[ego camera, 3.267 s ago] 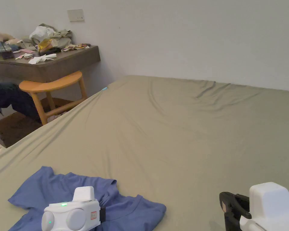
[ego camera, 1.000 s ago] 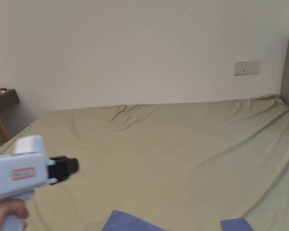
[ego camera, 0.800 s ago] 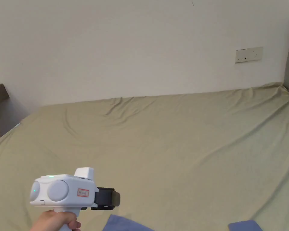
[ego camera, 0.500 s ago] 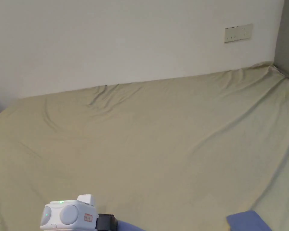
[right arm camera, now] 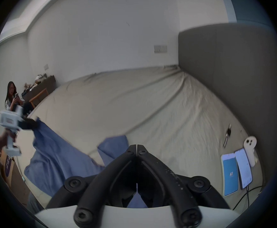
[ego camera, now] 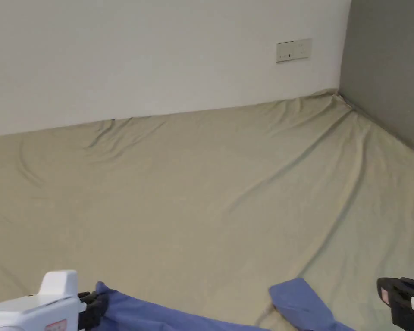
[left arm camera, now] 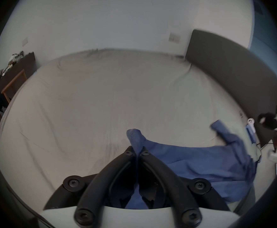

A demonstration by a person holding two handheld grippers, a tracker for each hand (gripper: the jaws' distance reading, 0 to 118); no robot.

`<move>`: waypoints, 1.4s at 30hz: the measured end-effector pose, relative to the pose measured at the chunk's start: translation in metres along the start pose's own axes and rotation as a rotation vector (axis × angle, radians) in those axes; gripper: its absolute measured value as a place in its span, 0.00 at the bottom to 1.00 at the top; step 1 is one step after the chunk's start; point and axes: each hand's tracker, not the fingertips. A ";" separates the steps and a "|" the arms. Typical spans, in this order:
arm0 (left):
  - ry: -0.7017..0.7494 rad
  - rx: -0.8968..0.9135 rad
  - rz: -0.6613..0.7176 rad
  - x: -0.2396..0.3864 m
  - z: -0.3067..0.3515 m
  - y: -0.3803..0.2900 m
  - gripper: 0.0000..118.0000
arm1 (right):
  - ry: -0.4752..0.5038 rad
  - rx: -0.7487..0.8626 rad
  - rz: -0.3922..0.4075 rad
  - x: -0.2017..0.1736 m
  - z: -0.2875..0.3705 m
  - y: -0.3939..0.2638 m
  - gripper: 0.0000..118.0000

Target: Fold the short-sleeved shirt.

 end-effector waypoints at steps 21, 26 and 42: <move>0.090 0.081 0.140 -0.001 0.144 -0.063 0.02 | 0.085 -0.091 0.203 -0.024 -0.033 -0.059 0.02; 0.142 0.359 0.177 0.018 0.224 -0.031 0.02 | -0.010 0.420 -0.038 -0.021 0.094 0.012 0.02; 0.324 0.803 0.091 0.054 0.342 0.187 0.01 | 0.031 0.919 -0.077 -0.045 0.248 0.284 0.02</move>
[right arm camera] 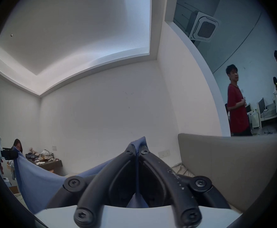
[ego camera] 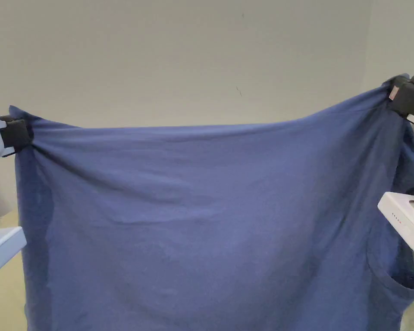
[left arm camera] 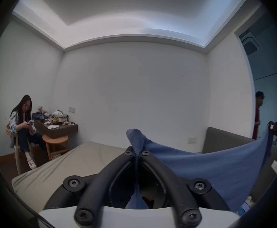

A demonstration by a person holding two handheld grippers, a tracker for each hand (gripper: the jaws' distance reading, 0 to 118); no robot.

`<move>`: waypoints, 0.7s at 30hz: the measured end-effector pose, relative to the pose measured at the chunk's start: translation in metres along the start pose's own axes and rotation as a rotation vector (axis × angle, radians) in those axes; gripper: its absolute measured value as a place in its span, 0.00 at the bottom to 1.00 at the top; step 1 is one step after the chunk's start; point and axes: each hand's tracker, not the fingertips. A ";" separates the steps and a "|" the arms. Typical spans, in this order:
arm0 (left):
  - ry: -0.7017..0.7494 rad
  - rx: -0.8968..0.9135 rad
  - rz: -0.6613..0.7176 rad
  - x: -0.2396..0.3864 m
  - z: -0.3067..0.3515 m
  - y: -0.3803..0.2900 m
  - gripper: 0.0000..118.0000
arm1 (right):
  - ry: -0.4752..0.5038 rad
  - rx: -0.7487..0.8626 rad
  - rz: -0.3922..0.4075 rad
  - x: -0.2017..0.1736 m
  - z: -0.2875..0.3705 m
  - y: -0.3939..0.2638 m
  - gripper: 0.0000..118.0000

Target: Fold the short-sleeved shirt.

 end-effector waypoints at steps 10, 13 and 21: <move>0.088 0.071 -0.087 0.041 -0.128 0.054 0.01 | -0.136 0.011 0.201 -0.033 -0.126 0.048 0.02; 0.093 0.065 -0.051 0.046 -0.160 0.059 0.01 | -0.174 0.013 0.137 -0.028 -0.152 0.052 0.02; 0.018 0.079 -0.135 0.067 -0.238 0.062 0.01 | -0.215 0.004 0.100 -0.008 -0.217 0.050 0.02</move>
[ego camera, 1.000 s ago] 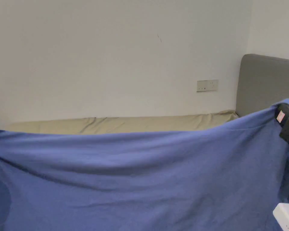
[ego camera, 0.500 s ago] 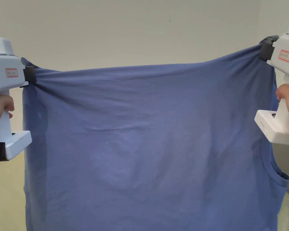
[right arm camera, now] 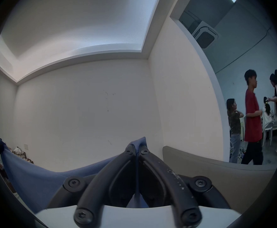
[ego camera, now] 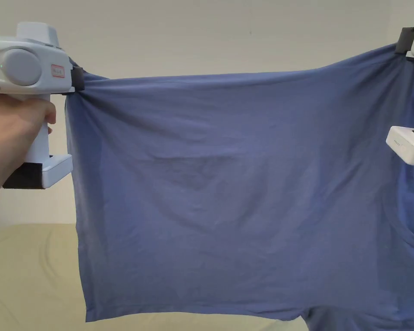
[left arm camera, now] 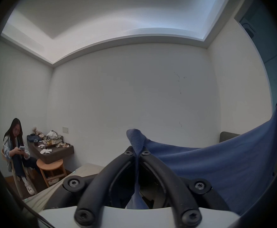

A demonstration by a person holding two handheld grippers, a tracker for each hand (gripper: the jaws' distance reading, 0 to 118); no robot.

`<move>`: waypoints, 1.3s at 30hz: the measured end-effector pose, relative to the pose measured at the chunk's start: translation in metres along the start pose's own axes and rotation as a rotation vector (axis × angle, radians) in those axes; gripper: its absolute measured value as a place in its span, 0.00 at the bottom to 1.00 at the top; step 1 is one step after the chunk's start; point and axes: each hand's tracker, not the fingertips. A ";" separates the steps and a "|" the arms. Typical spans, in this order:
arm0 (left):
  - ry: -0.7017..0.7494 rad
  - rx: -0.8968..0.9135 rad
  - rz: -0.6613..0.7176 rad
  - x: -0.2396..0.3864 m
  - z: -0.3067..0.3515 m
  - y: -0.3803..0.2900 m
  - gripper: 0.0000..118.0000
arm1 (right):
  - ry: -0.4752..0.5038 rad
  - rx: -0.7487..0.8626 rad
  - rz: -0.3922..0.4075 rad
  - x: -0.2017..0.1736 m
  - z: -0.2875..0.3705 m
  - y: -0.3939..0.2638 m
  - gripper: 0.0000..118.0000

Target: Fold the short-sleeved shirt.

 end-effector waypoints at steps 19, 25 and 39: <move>-0.016 -0.231 -0.031 -0.002 -0.032 -0.143 0.01 | 0.191 -0.284 0.044 0.005 -0.031 -0.152 0.02; -0.129 -0.419 0.010 -0.029 0.080 -0.273 0.01 | 0.271 -0.553 0.049 0.053 0.097 -0.283 0.02; -0.170 -0.819 0.122 -0.096 0.374 -0.442 0.01 | 0.270 -0.954 -0.073 0.165 0.405 -0.410 0.02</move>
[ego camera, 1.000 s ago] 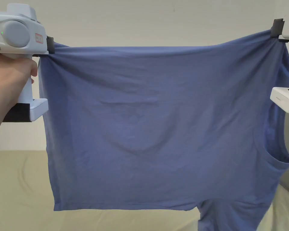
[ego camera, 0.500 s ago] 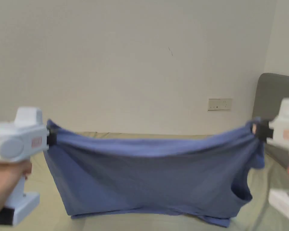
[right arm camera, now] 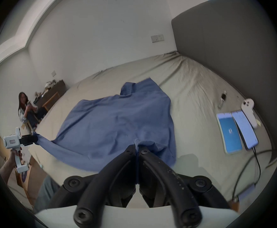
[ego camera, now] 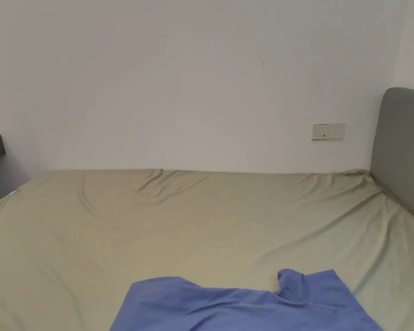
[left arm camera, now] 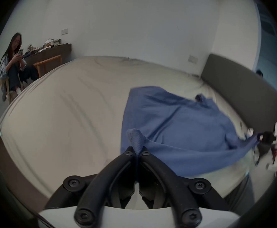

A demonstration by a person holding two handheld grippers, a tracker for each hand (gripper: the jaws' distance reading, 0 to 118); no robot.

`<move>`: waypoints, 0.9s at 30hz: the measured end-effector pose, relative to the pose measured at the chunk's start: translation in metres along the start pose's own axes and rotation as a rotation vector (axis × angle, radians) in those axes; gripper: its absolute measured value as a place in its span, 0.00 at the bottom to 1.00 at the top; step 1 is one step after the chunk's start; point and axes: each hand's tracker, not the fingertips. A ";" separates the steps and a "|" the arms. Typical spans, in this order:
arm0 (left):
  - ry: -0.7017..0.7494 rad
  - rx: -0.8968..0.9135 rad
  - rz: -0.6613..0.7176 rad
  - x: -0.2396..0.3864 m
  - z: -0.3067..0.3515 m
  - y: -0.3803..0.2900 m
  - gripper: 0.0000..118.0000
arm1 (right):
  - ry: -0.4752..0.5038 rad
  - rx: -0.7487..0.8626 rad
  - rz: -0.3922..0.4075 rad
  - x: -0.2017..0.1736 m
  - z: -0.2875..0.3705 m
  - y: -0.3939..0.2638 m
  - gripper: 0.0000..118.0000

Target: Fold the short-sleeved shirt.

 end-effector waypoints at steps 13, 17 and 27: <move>0.046 -0.267 0.118 -0.025 -0.026 -0.071 0.99 | -0.073 -0.299 0.098 0.016 -0.026 -0.077 0.46; 0.044 -0.067 0.199 -0.031 0.022 -0.049 0.91 | -0.097 -0.027 0.099 0.017 0.017 -0.045 0.95; 0.035 0.657 0.100 0.047 0.200 0.069 0.16 | 0.048 0.639 0.016 -0.062 0.152 0.092 0.41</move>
